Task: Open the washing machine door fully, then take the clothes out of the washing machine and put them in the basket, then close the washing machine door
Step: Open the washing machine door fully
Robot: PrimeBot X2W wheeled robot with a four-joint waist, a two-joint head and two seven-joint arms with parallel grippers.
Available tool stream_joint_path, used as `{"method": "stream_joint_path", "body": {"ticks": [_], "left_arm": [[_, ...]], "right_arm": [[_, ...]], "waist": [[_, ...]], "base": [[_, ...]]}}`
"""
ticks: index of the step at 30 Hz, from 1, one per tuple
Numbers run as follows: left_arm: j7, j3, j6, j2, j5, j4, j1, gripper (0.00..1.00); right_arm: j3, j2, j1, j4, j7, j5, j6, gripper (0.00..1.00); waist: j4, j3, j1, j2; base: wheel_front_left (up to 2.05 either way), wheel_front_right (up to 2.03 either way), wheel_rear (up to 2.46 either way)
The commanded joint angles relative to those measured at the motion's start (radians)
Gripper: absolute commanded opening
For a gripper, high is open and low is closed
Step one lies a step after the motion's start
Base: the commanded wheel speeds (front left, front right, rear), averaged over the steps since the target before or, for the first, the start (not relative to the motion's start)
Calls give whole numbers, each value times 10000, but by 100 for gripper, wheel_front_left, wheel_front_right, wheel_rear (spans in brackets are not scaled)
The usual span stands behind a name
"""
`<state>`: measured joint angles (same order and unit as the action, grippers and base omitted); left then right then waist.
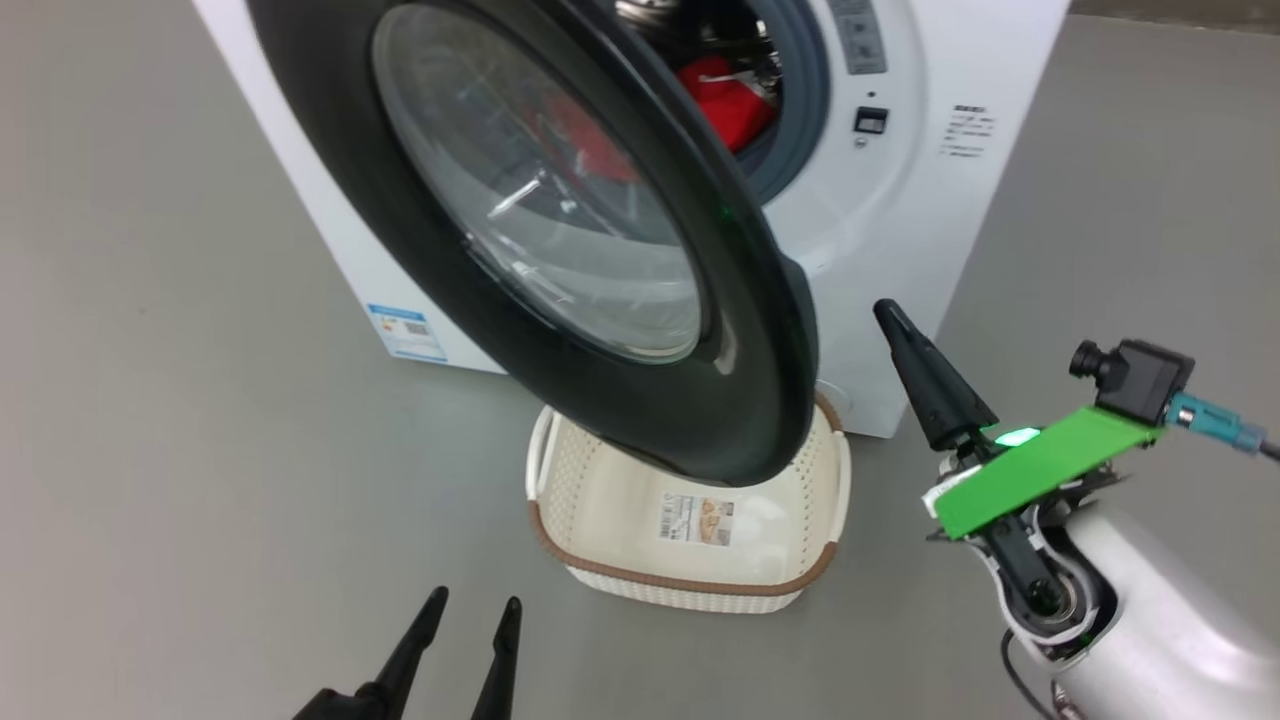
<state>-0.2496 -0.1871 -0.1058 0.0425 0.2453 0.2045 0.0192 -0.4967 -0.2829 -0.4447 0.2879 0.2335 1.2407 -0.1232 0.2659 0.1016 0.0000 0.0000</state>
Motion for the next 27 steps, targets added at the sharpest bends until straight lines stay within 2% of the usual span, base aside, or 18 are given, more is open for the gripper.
{"method": "stream_joint_path", "body": {"ticks": [1,4,9,12,18,27], "left_arm": [[-122,211,47,77,83,-237,-364,100],[-122,99,72,77,188,-248,-474,100],[-122,-22,103,77,334,-256,-647,100],[-122,-81,113,77,398,-237,-719,100],[-122,-191,165,77,507,-217,-773,100],[-122,-115,225,77,385,-139,-591,100]], "right_arm": [[-392,-328,-486,-183,-142,546,-75,0],[-859,-812,-966,-148,-464,1256,-75,0],[-1300,-1224,-1526,-80,-1076,2251,-75,0],[-1379,-1286,-1679,-2,-1461,2797,-75,0],[-1714,-1319,-1650,57,-1905,3048,-75,0],[-2231,-953,-1056,-429,-2235,3322,-75,0]], "waist": [[438,303,0,0],[644,506,0,0],[866,739,0,0],[980,825,0,0],[1182,782,0,0],[1550,330,0,0]], "base": [[0,0,0],[0,0,0],[0,0,0],[0,0,0],[0,0,0],[0,0,0]]}}
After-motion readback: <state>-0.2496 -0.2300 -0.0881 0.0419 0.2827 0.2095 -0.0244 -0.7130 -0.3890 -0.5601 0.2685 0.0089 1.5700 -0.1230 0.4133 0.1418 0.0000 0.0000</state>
